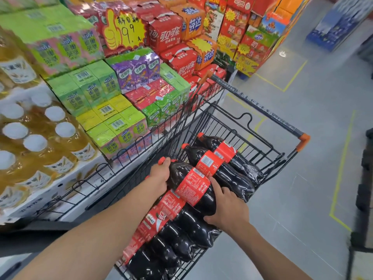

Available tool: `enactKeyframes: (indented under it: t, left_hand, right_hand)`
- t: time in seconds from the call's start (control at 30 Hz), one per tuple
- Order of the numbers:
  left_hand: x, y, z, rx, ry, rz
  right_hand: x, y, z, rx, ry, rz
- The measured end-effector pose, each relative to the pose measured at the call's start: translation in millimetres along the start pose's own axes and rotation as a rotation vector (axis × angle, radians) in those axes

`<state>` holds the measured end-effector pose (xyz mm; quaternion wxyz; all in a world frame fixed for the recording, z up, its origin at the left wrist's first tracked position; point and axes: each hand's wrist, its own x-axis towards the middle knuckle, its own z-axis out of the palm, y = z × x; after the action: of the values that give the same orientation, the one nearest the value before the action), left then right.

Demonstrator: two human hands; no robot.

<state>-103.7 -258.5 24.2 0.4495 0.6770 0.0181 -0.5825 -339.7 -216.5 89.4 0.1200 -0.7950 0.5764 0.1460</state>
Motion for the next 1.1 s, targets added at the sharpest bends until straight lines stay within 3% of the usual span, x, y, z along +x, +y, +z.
enactKeyframes:
  t: [0.2,0.43,0.67,0.83,1.1]
  left_hand:
    - [-10,20,-34,-0.039,-0.075,0.138]
    - [-103,73,-88,-0.154,-0.177,0.370]
    - [-194,99,-160,-0.343,-0.217,0.565]
    - [-255,109,-210,-0.409,-0.311,0.620]
    - [-316,53,-265,-0.585,-0.068,0.823]
  right_hand:
    - [-28,-35,-31,0.002,0.144,0.001]
    - [-56,-82,-78,-0.013,0.322,-0.071]
    - [-89,-130,-110,0.074,0.533,-0.302]
    - [-112,-164,-120,0.187,0.518,-0.502]
    - [-143,-190,-120,0.237,0.450,-0.815]
